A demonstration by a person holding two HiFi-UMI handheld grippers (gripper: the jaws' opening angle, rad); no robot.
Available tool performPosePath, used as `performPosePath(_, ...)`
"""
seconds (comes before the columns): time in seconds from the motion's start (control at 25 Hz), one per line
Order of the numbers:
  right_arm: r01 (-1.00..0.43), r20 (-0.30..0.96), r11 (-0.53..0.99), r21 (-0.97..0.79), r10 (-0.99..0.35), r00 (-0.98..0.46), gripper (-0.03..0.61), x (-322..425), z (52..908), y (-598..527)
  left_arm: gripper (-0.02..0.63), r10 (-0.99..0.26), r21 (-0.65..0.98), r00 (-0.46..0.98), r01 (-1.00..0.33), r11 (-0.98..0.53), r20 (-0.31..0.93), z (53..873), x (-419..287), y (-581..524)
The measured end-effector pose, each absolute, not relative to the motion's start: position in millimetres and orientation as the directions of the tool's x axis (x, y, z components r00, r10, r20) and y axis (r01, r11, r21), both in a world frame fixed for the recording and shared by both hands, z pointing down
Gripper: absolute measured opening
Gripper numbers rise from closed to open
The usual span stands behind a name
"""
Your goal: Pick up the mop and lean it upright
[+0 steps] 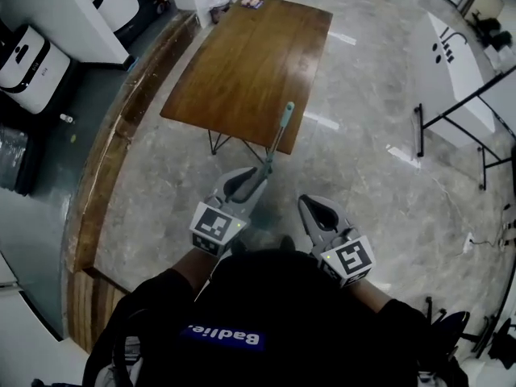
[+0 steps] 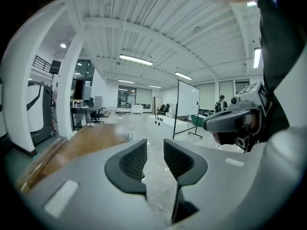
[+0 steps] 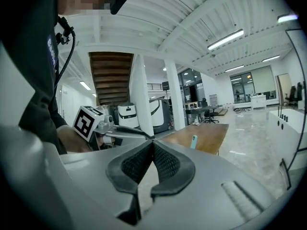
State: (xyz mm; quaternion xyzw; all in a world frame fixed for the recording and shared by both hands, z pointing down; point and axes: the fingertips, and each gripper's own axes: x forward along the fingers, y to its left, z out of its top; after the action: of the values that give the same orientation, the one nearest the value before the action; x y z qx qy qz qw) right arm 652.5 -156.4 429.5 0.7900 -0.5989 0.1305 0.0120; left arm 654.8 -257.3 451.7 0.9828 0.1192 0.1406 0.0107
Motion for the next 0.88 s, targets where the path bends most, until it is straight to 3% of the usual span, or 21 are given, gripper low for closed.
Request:
performPosePath(0.28, -0.884, 0.257, -0.451, -0.121, -0.875, 0.411, 0.006, 661.9, 431.9, -128.0, 0.150, 0.302, 0.048, 0.893, 0.304, -0.951, 0.333, 494.9, 697.7, -272.1)
performPosePath(0.88, -0.798, 0.282, -0.594, -0.103, -0.786, 0.550, 0.006, 675.9, 425.1, -84.2, 0.226, 0.343, 0.007, 0.836, 0.377, -0.926, 0.429, 553.6, 769.8, -268.1)
